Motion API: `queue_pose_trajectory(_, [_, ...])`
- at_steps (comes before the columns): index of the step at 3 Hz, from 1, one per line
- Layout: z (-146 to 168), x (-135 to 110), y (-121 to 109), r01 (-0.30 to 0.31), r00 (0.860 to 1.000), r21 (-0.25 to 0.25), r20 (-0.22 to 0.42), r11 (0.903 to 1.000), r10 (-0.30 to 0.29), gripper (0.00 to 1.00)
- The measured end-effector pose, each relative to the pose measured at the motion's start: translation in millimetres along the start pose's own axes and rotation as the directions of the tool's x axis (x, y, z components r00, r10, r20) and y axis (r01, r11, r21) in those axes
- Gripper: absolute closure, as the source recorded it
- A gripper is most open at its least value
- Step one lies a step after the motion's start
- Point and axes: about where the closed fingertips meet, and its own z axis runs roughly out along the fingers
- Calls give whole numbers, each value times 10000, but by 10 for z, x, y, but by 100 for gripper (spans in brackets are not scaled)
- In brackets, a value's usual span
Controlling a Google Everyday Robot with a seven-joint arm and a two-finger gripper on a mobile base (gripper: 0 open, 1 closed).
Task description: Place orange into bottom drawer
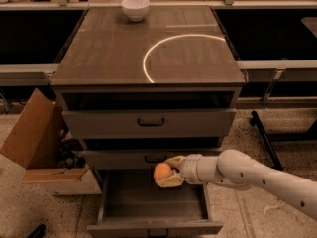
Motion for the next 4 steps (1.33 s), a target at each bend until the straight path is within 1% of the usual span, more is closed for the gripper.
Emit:
queue_pose_trajectory(1, [166,453,-36,-832,9965,-126,50,9965,833,100])
queue_pose_trajectory(2, [218,489,-40,-750,9972,-215,25,9969,751,100])
queue_pose_trajectory(3, [448,840,-172,-240,9997,-452,32,9987,242,100])
queue_pose_trajectory(4, [633,1131,-257,-199,9996,-633,167,9978,210,100])
